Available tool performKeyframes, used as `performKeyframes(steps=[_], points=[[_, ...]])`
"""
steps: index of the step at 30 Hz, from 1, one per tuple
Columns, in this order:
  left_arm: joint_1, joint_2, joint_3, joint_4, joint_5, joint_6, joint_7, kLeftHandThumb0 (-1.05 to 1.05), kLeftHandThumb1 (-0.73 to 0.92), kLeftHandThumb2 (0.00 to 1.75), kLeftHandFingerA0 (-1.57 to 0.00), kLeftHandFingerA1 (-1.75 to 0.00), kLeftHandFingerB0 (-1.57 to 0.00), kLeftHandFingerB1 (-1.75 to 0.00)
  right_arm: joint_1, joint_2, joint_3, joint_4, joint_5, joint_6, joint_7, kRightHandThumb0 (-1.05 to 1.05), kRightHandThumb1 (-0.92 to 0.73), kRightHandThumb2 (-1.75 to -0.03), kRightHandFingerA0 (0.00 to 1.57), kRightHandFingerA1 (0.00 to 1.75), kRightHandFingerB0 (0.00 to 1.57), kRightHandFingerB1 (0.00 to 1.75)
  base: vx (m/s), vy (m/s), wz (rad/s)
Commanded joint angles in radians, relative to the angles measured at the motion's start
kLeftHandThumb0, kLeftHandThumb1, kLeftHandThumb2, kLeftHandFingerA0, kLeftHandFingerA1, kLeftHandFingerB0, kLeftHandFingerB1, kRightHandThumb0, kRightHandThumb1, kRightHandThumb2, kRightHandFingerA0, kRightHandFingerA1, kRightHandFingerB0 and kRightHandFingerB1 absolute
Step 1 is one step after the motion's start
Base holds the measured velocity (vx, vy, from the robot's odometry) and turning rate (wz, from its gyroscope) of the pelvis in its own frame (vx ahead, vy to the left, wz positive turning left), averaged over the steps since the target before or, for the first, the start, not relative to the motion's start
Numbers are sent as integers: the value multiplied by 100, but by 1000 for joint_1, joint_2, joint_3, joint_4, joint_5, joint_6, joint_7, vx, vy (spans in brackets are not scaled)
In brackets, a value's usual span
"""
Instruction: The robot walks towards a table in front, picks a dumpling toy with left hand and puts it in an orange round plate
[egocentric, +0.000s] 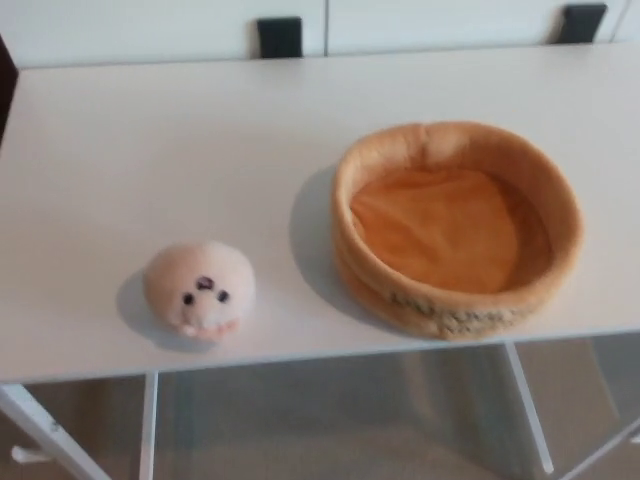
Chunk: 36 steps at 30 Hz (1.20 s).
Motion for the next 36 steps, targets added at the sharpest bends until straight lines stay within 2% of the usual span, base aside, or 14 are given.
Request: performKeyframes(steps=[1,2,3,5,14,19,20,21,22,31,32,33,34,36], points=[[9,5,3,5,2,6,1,-34,57,58,-63,-65,-37,-36,10,-12,-5,6,0,-1,4,-34,-51,-72,69,58,44,47,96,48,4],[9,5,3,5,2,6,1,-34,57,58,-63,-65,-37,-36,10,-12,-5,6,0,-1,4,-34,-51,-72,69,58,44,47,107,28,11],[2,7,4,1,1,10,-2,-35,57,58,-64,-59,-38,-36,-5,-9,-9,5,3,15,2,-25,-62,-58,74,47,48,38,97,-2,7],[1,9,3,-2,2,5,-2,-34,57,57,-65,-59,-38,-36,-11,-7,-11,4,6,23,2,-24,-61,-58,73,47,48,38,110,-55,6],[-3,9,6,11,3,4,-1,-33,56,57,-63,-58,-38,-36,-15,-6,5,1,-10,22,-3,-34,-53,-72,68,55,44,46,76,-108,-12],[7,12,12,6,-2,11,-9,-32,56,57,-65,-66,-37,-35,-7,-2,4,2,-6,20,4,-34,-54,-72,66,55,45,46,21,-30,-6],[5,11,16,5,-7,11,-17,-30,57,57,-67,-75,-36,-35,-10,-2,3,2,-5,22,4,-34,-54,-72,66,55,45,46,53,70,-11],[2,9,22,5,-14,11,-29,-30,57,57,-67,-75,-36,-35,-14,-3,0,3,-2,25,4,-34,-54,-72,66,55,45,46,22,93,-7],[3,10,21,6,-11,9,-26,-30,56,57,-66,-63,-37,-35,-14,-3,0,3,-2,27,4,-34,-54,-72,65,54,45,46,25,134,4],[7,10,22,6,-2,7,-12,-33,55,57,-68,-65,-38,-36,-15,1,0,2,-3,31,3,-34,-54,-72,67,55,45,46,57,168,4],[6,10,15,3,5,8,-10,-36,56,57,-67,-58,-39,-36,-16,1,4,1,-8,28,-1,-25,-61,-58,74,47,50,38,82,-13,9],[0,9,14,10,7,16,-17,-33,56,57,-62,-53,-36,-35,-18,1,5,2,-9,32,-4,-35,-52,-72,69,56,46,46,0,0,0],[-5,9,14,12,6,18,-21,-33,55,56,-64,-64,-37,-35,-21,0,5,3,-9,36,-4,-36,-53,-72,68,55,46,46,34,-72,10],[-10,10,13,12,6,17,-22,-33,55,56,-64,-64,-37,-35,-24,0,7,3,-10,40,-4,-36,-53,-72,68,55,46,46,-19,-86,6]])
